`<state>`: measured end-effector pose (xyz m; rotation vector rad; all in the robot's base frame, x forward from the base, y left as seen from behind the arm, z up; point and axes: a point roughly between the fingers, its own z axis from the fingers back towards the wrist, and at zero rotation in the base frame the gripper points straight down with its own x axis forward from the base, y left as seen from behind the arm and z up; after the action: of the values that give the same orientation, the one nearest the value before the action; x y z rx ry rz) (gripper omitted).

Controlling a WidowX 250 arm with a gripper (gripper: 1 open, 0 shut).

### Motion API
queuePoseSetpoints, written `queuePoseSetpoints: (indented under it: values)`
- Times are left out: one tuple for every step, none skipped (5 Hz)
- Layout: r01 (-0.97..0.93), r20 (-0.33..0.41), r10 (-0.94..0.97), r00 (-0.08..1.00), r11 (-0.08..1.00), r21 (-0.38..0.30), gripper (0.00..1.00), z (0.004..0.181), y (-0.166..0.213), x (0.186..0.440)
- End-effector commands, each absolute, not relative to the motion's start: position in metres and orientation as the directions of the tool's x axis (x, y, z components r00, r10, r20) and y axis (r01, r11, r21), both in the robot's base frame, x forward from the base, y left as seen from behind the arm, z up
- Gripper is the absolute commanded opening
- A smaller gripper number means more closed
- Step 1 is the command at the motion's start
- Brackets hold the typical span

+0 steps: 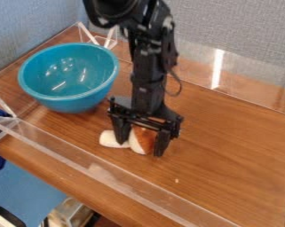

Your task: Put the mushroom in the blue bowl

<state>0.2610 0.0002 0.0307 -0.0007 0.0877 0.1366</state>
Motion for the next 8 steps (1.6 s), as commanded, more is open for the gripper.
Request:
queuePoseSetpoints:
  values:
    - [-0.174, -0.046, 0.175, 0.984, 0.985, 0.011, 1.00, 0.027, 0.008, 0.269]
    - [-0.187, -0.024, 0.187, 0.982, 0.982, 0.001, 1.00, 0.024, 0.010, 0.274]
    - [-0.197, -0.003, 0.197, 0.980, 0.980, -0.007, 1.00, 0.022, 0.011, 0.279]
    - [-0.206, 0.015, 0.206, 0.978, 0.979, -0.011, 1.00, 0.020, 0.013, 0.284]
    - [-0.213, 0.027, 0.213, 0.977, 0.977, -0.010, 1.00, 0.019, 0.015, 0.288]
    - [-0.218, 0.035, 0.218, 0.975, 0.976, -0.009, 1.00, 0.019, 0.016, 0.291]
    - [-0.223, 0.037, 0.223, 0.974, 0.975, -0.008, 1.00, 0.018, 0.016, 0.293]
    - [-0.227, 0.039, 0.228, 0.973, 0.974, -0.008, 1.00, 0.018, 0.016, 0.294]
